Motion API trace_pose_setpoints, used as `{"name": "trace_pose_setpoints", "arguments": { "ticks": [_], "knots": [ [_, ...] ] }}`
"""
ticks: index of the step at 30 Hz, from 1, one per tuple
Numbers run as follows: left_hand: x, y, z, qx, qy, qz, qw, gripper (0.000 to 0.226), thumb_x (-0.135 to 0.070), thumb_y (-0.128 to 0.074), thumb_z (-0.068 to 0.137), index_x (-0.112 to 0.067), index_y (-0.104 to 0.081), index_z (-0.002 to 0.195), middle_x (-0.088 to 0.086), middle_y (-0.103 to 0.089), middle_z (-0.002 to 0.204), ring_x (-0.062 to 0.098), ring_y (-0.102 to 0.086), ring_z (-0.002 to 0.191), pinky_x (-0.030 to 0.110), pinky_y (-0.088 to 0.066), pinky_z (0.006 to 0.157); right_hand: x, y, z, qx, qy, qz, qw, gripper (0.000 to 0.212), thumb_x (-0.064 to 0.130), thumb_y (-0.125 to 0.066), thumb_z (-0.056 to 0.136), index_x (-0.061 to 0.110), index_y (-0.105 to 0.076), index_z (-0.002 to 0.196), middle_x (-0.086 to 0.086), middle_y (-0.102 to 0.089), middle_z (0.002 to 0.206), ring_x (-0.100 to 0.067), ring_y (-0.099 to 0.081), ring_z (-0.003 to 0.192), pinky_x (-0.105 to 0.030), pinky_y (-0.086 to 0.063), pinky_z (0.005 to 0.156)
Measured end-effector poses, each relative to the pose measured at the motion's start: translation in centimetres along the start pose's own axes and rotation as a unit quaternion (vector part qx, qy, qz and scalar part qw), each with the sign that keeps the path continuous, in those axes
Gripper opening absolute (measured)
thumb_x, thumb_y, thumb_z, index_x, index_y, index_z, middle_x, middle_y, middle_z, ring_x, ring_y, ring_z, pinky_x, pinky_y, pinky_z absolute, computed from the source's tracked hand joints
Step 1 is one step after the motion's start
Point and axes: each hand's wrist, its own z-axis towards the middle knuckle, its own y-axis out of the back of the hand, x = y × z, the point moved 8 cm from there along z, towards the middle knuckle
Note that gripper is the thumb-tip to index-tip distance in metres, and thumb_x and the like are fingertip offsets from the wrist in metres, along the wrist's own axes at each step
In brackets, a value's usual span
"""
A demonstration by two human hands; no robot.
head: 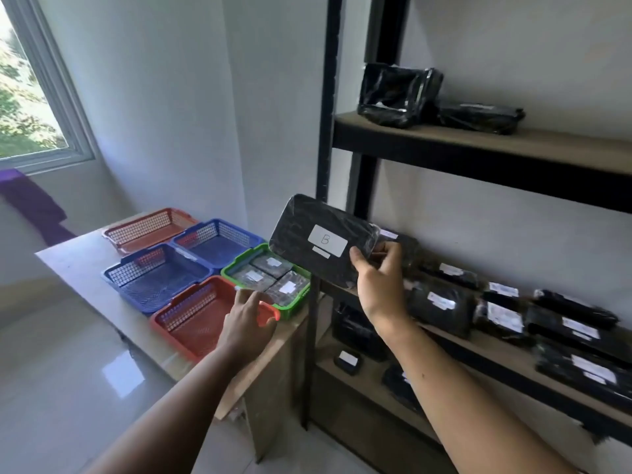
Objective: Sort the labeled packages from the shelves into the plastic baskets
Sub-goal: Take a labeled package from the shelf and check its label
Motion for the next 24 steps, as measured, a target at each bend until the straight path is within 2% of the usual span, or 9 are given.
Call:
{"name": "trace_pose_setpoints", "arguments": {
  "ticks": [3, 5, 7, 8, 11, 14, 18, 21, 24],
  "knots": [
    [4.9, 1.5, 0.7, 0.029, 0.005, 0.010, 1.000, 0.054, -0.041, -0.074, 0.083, -0.028, -0.059, 0.133, -0.007, -0.043, 0.132, 0.022, -0.063, 0.104, 0.048, -0.058, 0.094, -2.1, -5.3, -0.7, 0.001, -0.024, -0.009, 1.000, 0.024, 0.024, -0.074, 0.098, 0.022, -0.051, 0.104, -0.001, -0.065, 0.104, -0.015, -0.064, 0.096, -0.026, -0.047, 0.082],
    [8.3, 2.4, 1.3, 0.050, 0.008, 0.016, 0.999, 0.055, -0.047, -0.070, 0.082, -0.031, -0.059, 0.134, -0.009, -0.041, 0.133, 0.020, -0.062, 0.104, 0.048, -0.058, 0.094, -3.7, -8.4, -1.1, 0.000, -0.046, -0.017, 0.999, 0.028, 0.026, -0.075, 0.097, 0.018, -0.053, 0.114, -0.005, -0.067, 0.112, -0.021, -0.066, 0.105, -0.035, -0.052, 0.093],
    [11.4, 3.1, 2.0, 0.066, 0.012, 0.016, 0.998, 0.046, -0.044, -0.073, 0.086, -0.036, -0.059, 0.129, -0.012, -0.039, 0.132, 0.017, -0.062, 0.104, 0.049, -0.059, 0.095, -5.2, -11.4, -1.6, 0.000, -0.067, -0.025, 0.997, 0.045, 0.030, -0.075, 0.096, 0.013, -0.051, 0.130, -0.008, -0.067, 0.125, -0.025, -0.064, 0.117, -0.042, -0.051, 0.106],
    [12.6, 3.5, 2.2, 0.069, 0.013, 0.017, 0.997, 0.041, -0.041, -0.075, 0.088, -0.038, -0.058, 0.125, -0.012, -0.039, 0.131, 0.015, -0.062, 0.103, 0.049, -0.059, 0.095, -6.0, -12.6, -1.9, 0.003, -0.081, -0.031, 0.996, 0.051, 0.034, -0.074, 0.096, 0.012, -0.048, 0.135, -0.009, -0.065, 0.130, -0.026, -0.062, 0.121, -0.044, -0.050, 0.108],
    [15.9, 4.2, 2.9, 0.061, 0.017, 0.009, 0.998, 0.037, -0.035, -0.078, 0.088, -0.037, -0.059, 0.119, -0.009, -0.042, 0.127, 0.013, -0.062, 0.096, 0.047, -0.058, 0.091, -8.7, -15.8, -2.4, 0.001, -0.115, -0.052, 0.992, 0.035, 0.033, -0.073, 0.097, 0.016, -0.051, 0.117, -0.007, -0.064, 0.116, -0.027, -0.063, 0.110, -0.036, -0.051, 0.093],
    [18.9, 3.6, 3.4, 0.070, 0.041, -0.014, 0.997, 0.036, -0.031, -0.079, 0.089, -0.037, -0.060, 0.118, -0.005, -0.044, 0.132, 0.012, -0.063, 0.098, 0.043, -0.061, 0.088, -12.1, -18.6, -2.7, -0.010, -0.159, -0.074, 0.985, 0.032, 0.035, -0.075, 0.095, 0.020, -0.050, 0.107, -0.007, -0.064, 0.112, -0.026, -0.062, 0.103, -0.044, -0.051, 0.094],
    [22.6, 2.0, 4.2, 0.083, 0.073, -0.024, 0.994, 0.042, -0.037, -0.080, 0.089, -0.033, -0.061, 0.127, -0.006, -0.043, 0.134, 0.018, -0.063, 0.108, 0.043, -0.063, 0.090, -17.4, -21.9, -2.5, -0.016, -0.226, -0.088, 0.970, 0.036, 0.033, -0.077, 0.094, 0.012, -0.051, 0.108, -0.011, -0.066, 0.110, -0.027, -0.064, 0.098, -0.038, -0.049, 0.087],
    [25.0, 1.2, 5.6, 0.102, 0.089, -0.020, 0.991, 0.042, -0.034, -0.081, 0.089, -0.035, -0.061, 0.125, -0.007, -0.044, 0.135, 0.019, -0.061, 0.112, 0.045, -0.062, 0.093, -21.4, -24.4, -1.6, -0.010, -0.274, -0.086, 0.958, 0.038, 0.032, -0.076, 0.095, 0.009, -0.051, 0.112, -0.012, -0.066, 0.112, -0.026, -0.063, 0.097, -0.038, -0.049, 0.087],
    [27.4, 1.0, 7.5, 0.117, 0.112, -0.015, 0.987, 0.043, -0.032, -0.082, 0.087, -0.036, -0.062, 0.124, -0.007, -0.044, 0.133, 0.022, -0.060, 0.114, 0.048, -0.061, 0.095, -25.5, -27.2, -1.0, 0.000, -0.330, -0.088, 0.940, 0.044, 0.030, -0.075, 0.097, 0.006, -0.050, 0.123, -0.010, -0.064, 0.124, -0.024, -0.060, 0.103, -0.035, -0.046, 0.091]
  ]
}}
